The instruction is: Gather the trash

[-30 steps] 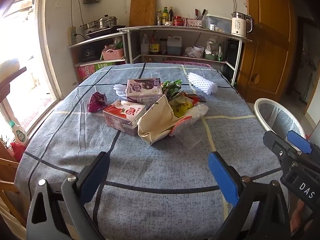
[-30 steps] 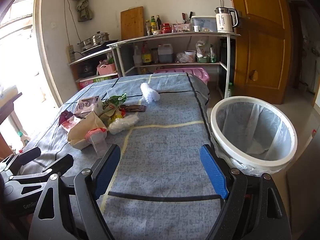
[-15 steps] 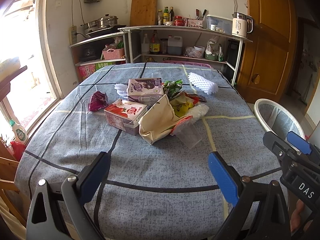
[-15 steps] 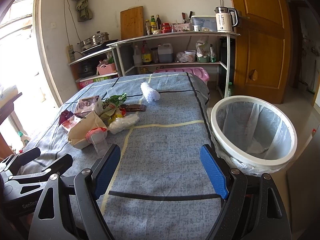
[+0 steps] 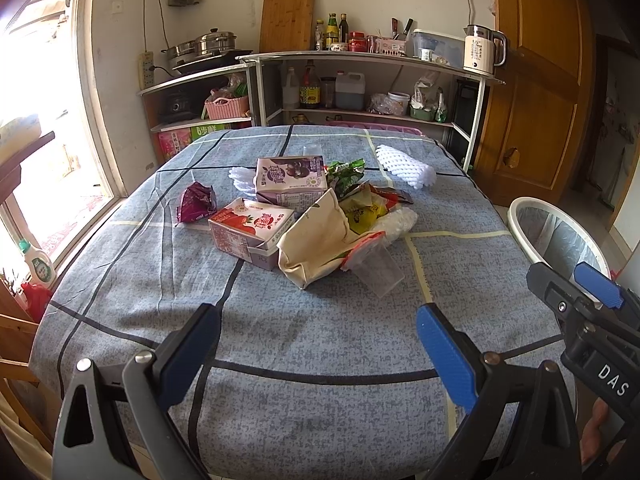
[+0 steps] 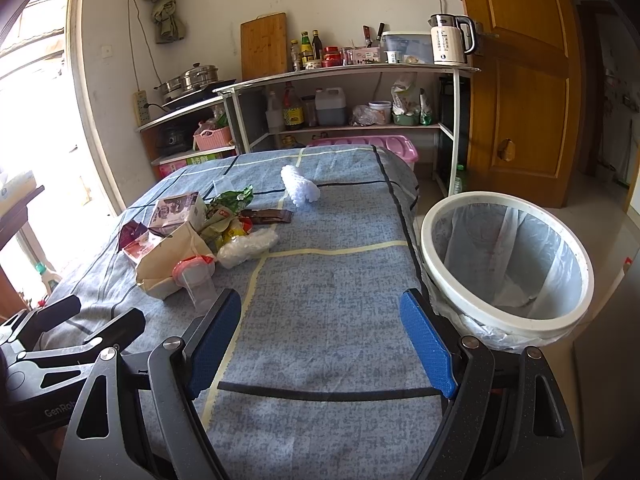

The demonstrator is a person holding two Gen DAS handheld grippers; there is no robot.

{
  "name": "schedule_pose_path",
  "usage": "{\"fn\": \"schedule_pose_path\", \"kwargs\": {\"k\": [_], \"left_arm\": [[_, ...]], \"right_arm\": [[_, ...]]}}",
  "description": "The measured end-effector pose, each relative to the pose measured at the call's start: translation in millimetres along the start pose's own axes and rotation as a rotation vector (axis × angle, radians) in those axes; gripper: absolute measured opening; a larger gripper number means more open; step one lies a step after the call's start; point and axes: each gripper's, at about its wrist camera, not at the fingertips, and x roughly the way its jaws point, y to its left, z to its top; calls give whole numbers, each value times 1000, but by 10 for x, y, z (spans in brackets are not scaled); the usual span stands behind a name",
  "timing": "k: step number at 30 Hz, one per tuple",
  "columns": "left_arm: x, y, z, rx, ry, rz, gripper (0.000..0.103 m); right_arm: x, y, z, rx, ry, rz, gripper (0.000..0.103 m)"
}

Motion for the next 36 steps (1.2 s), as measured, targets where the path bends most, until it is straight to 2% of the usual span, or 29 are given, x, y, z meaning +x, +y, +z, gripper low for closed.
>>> {"fn": "schedule_pose_path", "kwargs": {"k": [36], "left_arm": [[45,33,-14,-7,11,11,100]], "right_arm": [[8,-10,-4,2,1,-1,82]]}}
